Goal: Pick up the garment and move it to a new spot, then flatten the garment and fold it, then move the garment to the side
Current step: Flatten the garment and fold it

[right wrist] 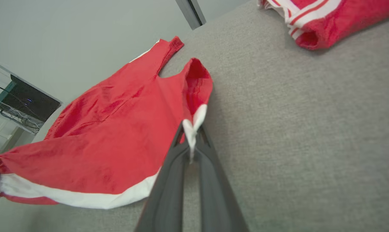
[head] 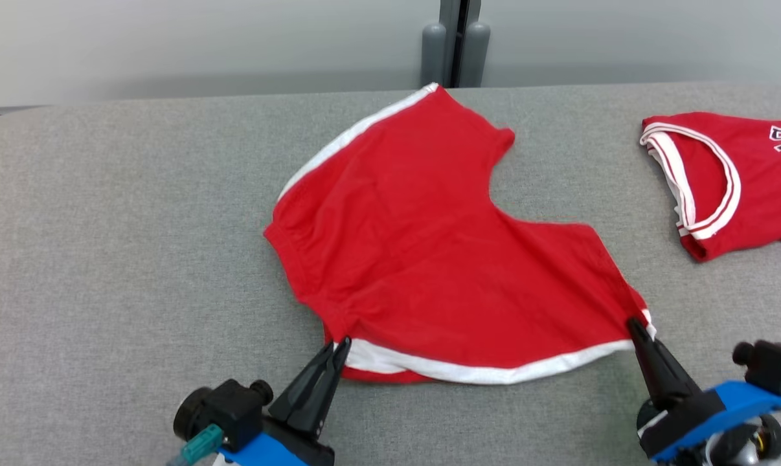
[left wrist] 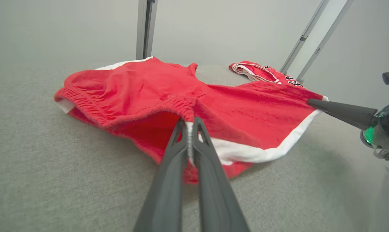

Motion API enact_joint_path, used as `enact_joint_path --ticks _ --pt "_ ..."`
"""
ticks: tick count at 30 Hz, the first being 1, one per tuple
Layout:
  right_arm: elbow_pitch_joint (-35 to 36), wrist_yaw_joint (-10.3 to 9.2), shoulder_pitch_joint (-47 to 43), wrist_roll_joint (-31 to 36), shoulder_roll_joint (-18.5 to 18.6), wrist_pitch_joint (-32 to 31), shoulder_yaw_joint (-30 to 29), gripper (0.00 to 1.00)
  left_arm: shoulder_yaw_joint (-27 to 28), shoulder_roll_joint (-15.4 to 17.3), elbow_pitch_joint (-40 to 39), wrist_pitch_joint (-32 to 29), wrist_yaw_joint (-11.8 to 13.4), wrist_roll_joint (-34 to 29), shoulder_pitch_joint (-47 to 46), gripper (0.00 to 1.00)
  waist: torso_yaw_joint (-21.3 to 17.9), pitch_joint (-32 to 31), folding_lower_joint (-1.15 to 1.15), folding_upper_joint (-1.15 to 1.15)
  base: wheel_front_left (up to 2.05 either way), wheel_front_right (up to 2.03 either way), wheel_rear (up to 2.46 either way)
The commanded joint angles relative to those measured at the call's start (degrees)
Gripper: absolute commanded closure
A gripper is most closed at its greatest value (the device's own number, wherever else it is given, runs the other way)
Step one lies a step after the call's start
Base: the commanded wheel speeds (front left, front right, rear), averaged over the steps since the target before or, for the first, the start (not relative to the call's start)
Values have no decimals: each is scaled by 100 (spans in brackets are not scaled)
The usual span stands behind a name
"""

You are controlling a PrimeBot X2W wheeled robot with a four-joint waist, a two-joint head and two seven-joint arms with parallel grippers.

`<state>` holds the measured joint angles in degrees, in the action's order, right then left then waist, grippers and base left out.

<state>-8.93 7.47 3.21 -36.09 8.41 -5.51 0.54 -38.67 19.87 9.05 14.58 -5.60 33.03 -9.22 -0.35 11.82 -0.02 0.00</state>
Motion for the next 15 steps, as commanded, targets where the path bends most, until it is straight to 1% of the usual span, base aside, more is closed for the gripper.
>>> enact_joint_path --ticks 1,4,8,12,15 --pt "181 5 -191 19 -58 -72 -92 100 -11 47 -88 -27 42 16 73 100 -4 -35 2 0 0 0 0" --pt "671 5 -580 12 -255 -334 -335 100 -5 126 -275 -100 127 57 236 100 21 -91 2 0 0 0 0" --pt "1042 5 -730 -29 -429 -578 -568 100 17 151 -428 -130 160 105 274 100 48 -127 2 0 0 0 0" --pt "1193 5 -504 -86 -517 -722 -719 100 68 100 -527 -129 187 185 179 100 97 -117 2 0 0 0 0" --pt "1197 5 -233 -184 -539 -796 -804 100 181 46 -543 -98 154 322 109 100 149 -67 2 0 0 0 0"
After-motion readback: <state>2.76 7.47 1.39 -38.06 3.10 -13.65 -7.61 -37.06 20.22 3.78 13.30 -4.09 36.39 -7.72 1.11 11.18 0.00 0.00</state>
